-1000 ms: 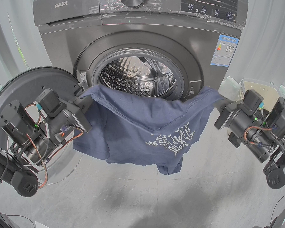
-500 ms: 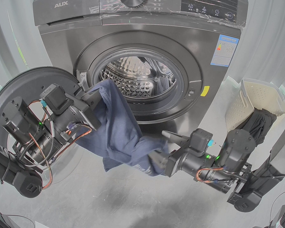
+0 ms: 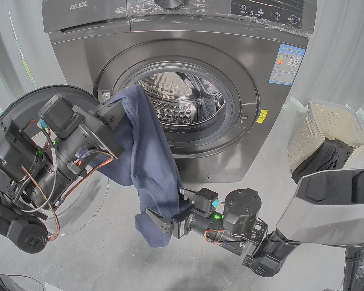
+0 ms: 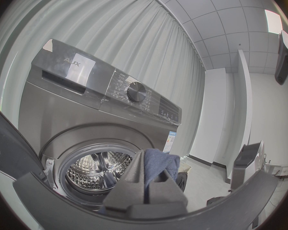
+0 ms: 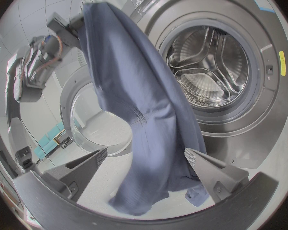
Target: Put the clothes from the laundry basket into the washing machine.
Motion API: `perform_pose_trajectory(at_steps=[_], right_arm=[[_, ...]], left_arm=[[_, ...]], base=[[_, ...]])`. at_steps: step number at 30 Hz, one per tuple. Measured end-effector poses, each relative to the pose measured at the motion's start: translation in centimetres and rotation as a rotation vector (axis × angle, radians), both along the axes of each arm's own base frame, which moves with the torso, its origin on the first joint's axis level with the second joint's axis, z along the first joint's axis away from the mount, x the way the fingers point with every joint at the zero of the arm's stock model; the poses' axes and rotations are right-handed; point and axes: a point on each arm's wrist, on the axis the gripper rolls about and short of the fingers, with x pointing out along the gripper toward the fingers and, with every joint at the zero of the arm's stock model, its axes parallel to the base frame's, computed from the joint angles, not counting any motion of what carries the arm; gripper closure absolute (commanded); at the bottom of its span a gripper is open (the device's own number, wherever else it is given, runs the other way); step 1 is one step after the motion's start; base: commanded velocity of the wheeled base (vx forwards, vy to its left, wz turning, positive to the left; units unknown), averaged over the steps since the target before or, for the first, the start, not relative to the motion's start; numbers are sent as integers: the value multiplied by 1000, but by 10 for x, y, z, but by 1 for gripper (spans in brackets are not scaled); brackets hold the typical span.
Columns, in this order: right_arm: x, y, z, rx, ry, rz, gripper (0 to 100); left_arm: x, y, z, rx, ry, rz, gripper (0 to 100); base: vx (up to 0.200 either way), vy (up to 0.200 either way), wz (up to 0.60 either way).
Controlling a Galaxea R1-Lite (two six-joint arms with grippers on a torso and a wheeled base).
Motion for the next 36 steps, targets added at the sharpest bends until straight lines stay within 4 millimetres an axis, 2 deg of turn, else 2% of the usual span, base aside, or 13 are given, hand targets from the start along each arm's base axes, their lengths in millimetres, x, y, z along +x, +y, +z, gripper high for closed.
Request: perform_pose_trajectory(at_steps=[5, 12, 27, 28, 36], right_arm=[[23, 8, -10, 14, -18, -29, 0], [63, 1, -18, 31, -51, -107, 0], [93, 16, -32, 48, -93, -124, 0], [96, 17, -32, 52, -99, -127, 100], [106, 18, -33, 78, -124, -148, 100]], left_arm=[[-5, -1, 4, -6, -13, -15, 100], [-8, -2, 5, -9, -19, -26, 100], [-12, -4, 7, -11, -24, -42, 100], [-13, -4, 7, -13, -24, -43, 100], [-12, -3, 9, -23, -27, -37, 100]], base=[[0, 0, 0], [0, 0, 0], [0, 0, 0], [0, 0, 0], [0, 0, 0]])
